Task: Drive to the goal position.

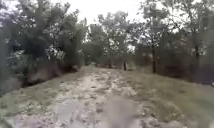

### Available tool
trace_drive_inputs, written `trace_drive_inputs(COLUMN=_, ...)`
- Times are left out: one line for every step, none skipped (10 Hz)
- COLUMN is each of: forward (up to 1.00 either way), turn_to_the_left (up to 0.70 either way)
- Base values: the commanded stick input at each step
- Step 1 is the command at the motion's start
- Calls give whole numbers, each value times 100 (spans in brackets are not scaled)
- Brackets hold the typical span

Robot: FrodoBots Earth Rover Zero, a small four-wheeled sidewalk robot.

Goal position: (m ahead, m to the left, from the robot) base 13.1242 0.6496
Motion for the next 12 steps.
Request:
trace_drive_inputs(forward=70, turn_to_the_left=0)
trace_drive_inputs(forward=70, turn_to_the_left=0)
trace_drive_inputs(forward=70, turn_to_the_left=15)
trace_drive_inputs(forward=70, turn_to_the_left=31)
trace_drive_inputs(forward=70, turn_to_the_left=35)
trace_drive_inputs(forward=70, turn_to_the_left=35)
trace_drive_inputs(forward=70, turn_to_the_left=34)
trace_drive_inputs(forward=70, turn_to_the_left=26)
trace_drive_inputs(forward=70, turn_to_the_left=18)
trace_drive_inputs(forward=70, turn_to_the_left=10)
trace_drive_inputs(forward=70, turn_to_the_left=2)
trace_drive_inputs(forward=70, turn_to_the_left=0)
